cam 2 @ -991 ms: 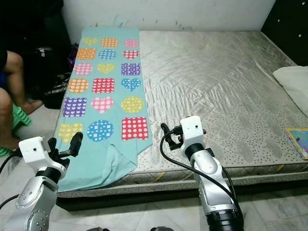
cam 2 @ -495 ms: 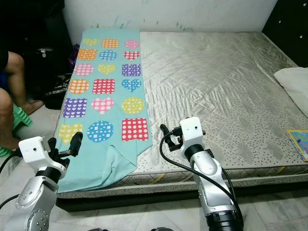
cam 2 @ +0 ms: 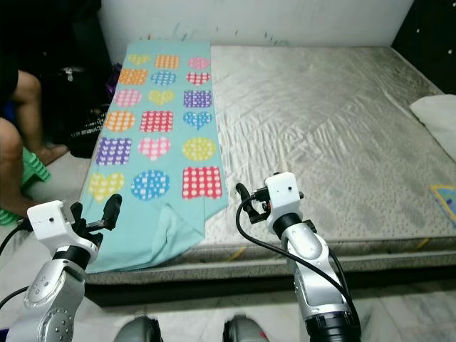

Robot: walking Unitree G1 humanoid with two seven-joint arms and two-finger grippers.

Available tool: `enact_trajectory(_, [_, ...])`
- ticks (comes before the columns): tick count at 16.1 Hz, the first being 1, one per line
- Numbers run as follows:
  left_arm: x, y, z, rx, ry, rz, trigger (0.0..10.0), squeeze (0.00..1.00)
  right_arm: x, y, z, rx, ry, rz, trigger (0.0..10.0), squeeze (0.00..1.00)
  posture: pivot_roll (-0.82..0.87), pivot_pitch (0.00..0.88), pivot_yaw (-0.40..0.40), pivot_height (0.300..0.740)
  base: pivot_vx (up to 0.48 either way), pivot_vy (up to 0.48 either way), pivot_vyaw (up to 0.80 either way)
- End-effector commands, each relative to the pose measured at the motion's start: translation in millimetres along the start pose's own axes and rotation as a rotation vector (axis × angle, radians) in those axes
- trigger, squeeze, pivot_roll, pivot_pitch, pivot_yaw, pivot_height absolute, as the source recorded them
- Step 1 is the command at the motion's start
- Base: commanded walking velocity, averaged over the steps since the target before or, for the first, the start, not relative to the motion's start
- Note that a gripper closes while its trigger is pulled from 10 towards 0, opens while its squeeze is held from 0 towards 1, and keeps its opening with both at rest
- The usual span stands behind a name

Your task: Clean up the room

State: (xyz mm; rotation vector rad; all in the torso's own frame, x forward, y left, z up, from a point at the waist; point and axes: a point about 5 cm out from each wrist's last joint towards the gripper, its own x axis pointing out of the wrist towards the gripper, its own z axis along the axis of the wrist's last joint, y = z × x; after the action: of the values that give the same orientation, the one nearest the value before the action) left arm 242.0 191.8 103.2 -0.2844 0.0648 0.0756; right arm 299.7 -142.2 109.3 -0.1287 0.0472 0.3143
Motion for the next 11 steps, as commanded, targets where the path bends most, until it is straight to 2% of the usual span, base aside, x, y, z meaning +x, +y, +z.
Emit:
enact_trajectory(1, [-1.7,0.2,4.3,-0.008,-0.027,-0.012,10.0,0.00,-1.2,-0.3,-0.1,-0.021,-0.002,0.007,10.0,0.00,-0.11,0.101,-0.028,0.637,0.000,0.000,0.00])
enact_trajectory(2, [-2.0,-0.4,5.4,-0.011,-0.034,-0.017,10.0,0.00,-0.9,-1.3,-0.8,-0.024,0.000,0.005,10.0,0.00,-0.11,0.101,-0.028,0.637,0.000,0.000,0.00])
enact_trajectory(5, [-2.9,-1.0,6.5,-0.018,-0.043,-0.029,10.0,0.00,0.5,-3.5,-0.3,-0.032,-0.001,0.004,10.0,0.00,-0.11,0.102,-0.029,0.637,0.351,0.000,0.00])
enact_trajectory(11, [-3.1,-1.8,6.8,-0.014,-0.046,-0.041,10.0,0.00,0.5,-3.3,-0.5,-0.044,-0.007,0.008,10.0,0.00,-0.11,0.096,-0.028,0.637,0.480,0.000,0.00])
